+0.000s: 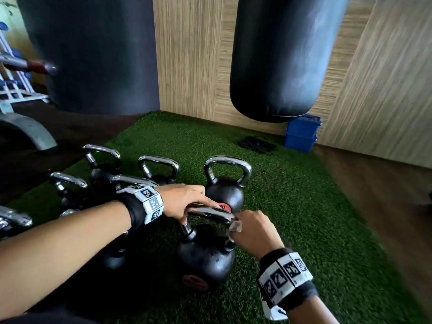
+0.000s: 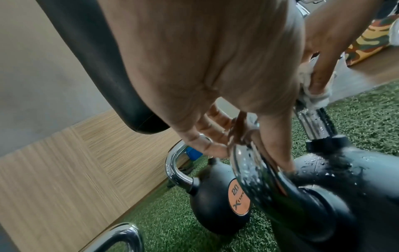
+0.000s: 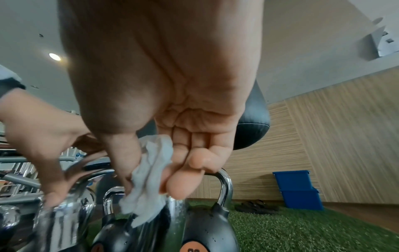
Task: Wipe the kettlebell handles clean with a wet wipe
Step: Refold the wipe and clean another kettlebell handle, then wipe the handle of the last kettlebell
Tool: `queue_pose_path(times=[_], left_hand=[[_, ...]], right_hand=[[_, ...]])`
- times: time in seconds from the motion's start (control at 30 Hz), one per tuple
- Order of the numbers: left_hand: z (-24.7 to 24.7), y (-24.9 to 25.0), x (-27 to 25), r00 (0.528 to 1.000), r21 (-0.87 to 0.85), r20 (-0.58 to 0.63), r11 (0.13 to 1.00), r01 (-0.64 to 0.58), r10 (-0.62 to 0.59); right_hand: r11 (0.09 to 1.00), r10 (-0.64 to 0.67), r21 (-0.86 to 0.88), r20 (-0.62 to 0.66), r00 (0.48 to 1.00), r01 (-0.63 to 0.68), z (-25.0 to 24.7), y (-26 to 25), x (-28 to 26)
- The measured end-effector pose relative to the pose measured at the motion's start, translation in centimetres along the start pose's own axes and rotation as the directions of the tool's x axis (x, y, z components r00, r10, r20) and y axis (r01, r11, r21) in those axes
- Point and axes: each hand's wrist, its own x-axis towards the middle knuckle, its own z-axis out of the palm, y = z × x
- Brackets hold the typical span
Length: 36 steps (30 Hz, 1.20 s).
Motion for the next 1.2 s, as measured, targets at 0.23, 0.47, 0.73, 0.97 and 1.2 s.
queue_pose_path(times=[0.23, 0.47, 0.73, 0.97, 1.2], left_hand=[[0.6, -0.5, 0.0, 1.0, 0.018, -0.028, 1.0, 0.002, -0.001], [-3.1, -2.3, 2.9, 0.996, -0.212, 0.005, 0.973, 0.091, -0.092], [-1.3, -5.2, 15.0, 0.989, -0.107, 0.004, 0.983, 0.148, -0.149], [6.4, -6.7, 23.7, 0.982, -0.209, -0.106, 0.969, 0.133, -0.158], [9.9, -6.7, 28.7, 0.981, -0.058, -0.126, 0.988, 0.141, -0.148]], right_hand=[[1.0, 0.002, -0.007, 0.122, 0.993, -0.002, -1.5, -0.7, 0.1], [0.841, 0.141, 0.514, 0.091, 0.986, -0.168, -5.4, 3.3, 4.7], [0.821, 0.251, 0.558, -0.165, 0.954, -0.119, -5.1, 6.7, 15.7], [0.889, 0.24, 0.435, -0.176, 0.955, -0.143, -4.2, 8.0, 22.4], [0.906, 0.231, 0.4, -0.193, 0.954, -0.139, -4.1, 6.8, 25.3]])
